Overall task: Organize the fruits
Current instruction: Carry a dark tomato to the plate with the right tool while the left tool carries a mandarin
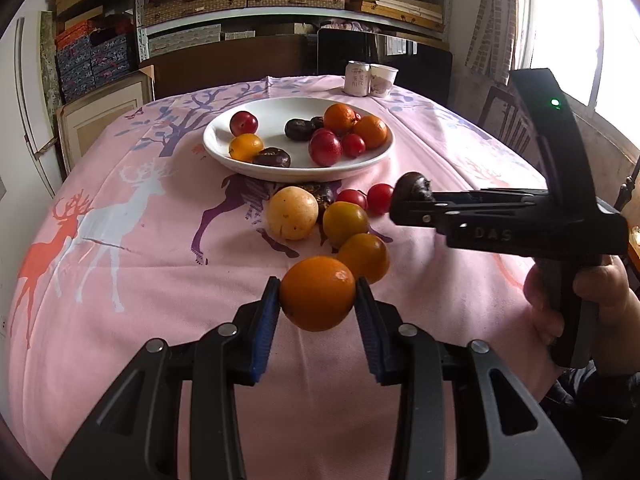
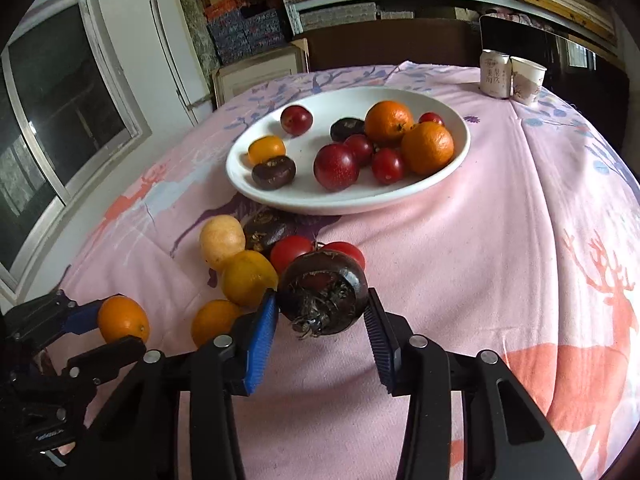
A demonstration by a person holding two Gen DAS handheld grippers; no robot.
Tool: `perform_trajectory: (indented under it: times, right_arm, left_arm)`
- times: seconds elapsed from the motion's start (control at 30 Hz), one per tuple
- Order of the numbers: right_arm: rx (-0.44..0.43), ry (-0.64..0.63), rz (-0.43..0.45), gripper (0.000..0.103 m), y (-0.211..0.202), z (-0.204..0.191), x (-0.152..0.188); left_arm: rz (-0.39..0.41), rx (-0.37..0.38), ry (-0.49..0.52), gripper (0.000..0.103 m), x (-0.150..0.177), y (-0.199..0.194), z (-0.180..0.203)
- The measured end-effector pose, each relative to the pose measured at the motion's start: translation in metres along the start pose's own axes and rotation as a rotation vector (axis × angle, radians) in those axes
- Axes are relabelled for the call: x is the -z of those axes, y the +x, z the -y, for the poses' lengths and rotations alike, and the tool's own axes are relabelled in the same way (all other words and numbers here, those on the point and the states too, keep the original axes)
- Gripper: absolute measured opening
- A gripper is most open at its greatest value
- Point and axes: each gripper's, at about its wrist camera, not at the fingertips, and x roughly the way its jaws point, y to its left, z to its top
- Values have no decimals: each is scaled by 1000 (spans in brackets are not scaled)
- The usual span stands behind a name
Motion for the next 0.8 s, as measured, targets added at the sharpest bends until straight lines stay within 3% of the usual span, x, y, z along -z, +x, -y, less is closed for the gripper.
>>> perform_trajectory:
  times: [0.2, 0.4, 0.6, 0.8]
  right_arm:
    - [-49, 93, 68, 44, -32, 28, -1]
    - [-37, 79, 99, 44, -42, 38, -48]
    - [-73, 89, 64, 44, -8, 34, -109]
    - [-98, 107, 5, 45, 39, 25, -157]
  left_arm:
    - [27, -7, -7, 37, -14, -5, -11]
    - [60, -12, -12, 37, -68, 13, -20]
    - [69, -23, -12, 37, -132, 59, -28]
    - [13, -58, -26, 39, -157, 116, -36]
